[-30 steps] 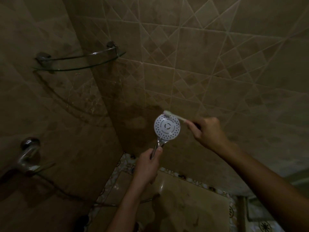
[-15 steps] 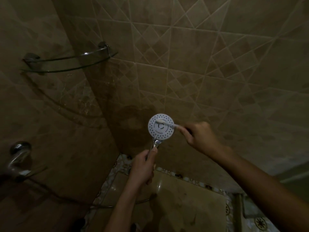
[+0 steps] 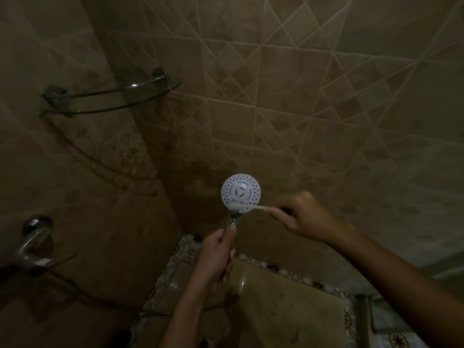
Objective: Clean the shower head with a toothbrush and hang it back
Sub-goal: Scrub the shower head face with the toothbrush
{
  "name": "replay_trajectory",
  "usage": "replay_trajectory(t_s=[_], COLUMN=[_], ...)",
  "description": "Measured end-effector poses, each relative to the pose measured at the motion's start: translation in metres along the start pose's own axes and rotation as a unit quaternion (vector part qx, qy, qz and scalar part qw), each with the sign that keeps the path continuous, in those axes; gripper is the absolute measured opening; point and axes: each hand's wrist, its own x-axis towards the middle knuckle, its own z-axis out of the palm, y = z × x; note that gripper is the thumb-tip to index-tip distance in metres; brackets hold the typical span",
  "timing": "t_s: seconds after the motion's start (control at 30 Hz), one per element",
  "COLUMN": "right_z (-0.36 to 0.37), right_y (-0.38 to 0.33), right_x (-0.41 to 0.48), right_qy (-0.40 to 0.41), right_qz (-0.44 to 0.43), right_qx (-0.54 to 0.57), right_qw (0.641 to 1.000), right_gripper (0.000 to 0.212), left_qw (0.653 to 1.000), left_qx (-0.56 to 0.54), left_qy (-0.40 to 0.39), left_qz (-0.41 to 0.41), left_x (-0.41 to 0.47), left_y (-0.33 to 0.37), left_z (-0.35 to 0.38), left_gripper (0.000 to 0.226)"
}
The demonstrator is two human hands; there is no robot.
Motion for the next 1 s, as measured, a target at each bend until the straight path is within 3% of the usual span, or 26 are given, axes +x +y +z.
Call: replay_trajectory(t_s=[0.07,0.17,0.2,0.3,0.33,0.47,0.6,0.73,0.9,1.0], right_z=[0.003,-0.001,-0.002,0.003,0.005,-0.001,0.002,-0.003,0.004,0.006], right_y=[0.005,0.008,0.008,0.005,0.006,0.01,0.004,0.01,-0.004,0.001], right_x=[-0.001,0.005,0.005,-0.004,-0.006,-0.003,-0.016,-0.014,-0.019,-0.01], right_qy=[0.016,0.142,0.133,0.001,0.001,0.153,0.011,0.137,0.036,0.145], right_qz=[0.025,0.084,0.067,0.005,0.016,0.094,0.01,0.095,0.01,0.082], right_qx=[-0.023,-0.052,-0.042,-0.003,-0.011,-0.044,0.013,-0.005,0.022,-0.012], right_qw=[0.999,0.985,0.988,1.0,1.0,0.983,1.0,0.986,0.999,0.986], right_gripper=[0.027,0.021,0.021,0.03,0.032,0.024,0.033,0.021,0.024,0.024], left_qw=[1.0,1.0,1.0,1.0,1.0,0.999,0.998,0.996,0.994,0.992], left_qx=[-0.002,-0.01,-0.013,-0.018,-0.024,-0.041,-0.052,-0.069,-0.085,-0.105], left_qy=[0.002,-0.003,-0.003,-0.004,-0.006,-0.011,-0.018,-0.016,-0.022,-0.021], left_qz=[0.0,-0.008,-0.01,-0.015,-0.015,-0.027,-0.036,-0.049,-0.06,-0.07], left_x=[0.0,0.0,-0.001,-0.003,-0.003,-0.005,-0.01,-0.011,-0.011,-0.01], left_y=[0.001,0.001,0.001,0.001,0.001,0.001,0.002,0.003,0.003,0.003], left_z=[-0.001,-0.002,-0.003,-0.003,-0.004,-0.004,-0.006,-0.008,-0.011,-0.015], left_gripper=[0.033,0.033,0.034,0.035,0.035,0.035,0.035,0.033,0.034,0.034])
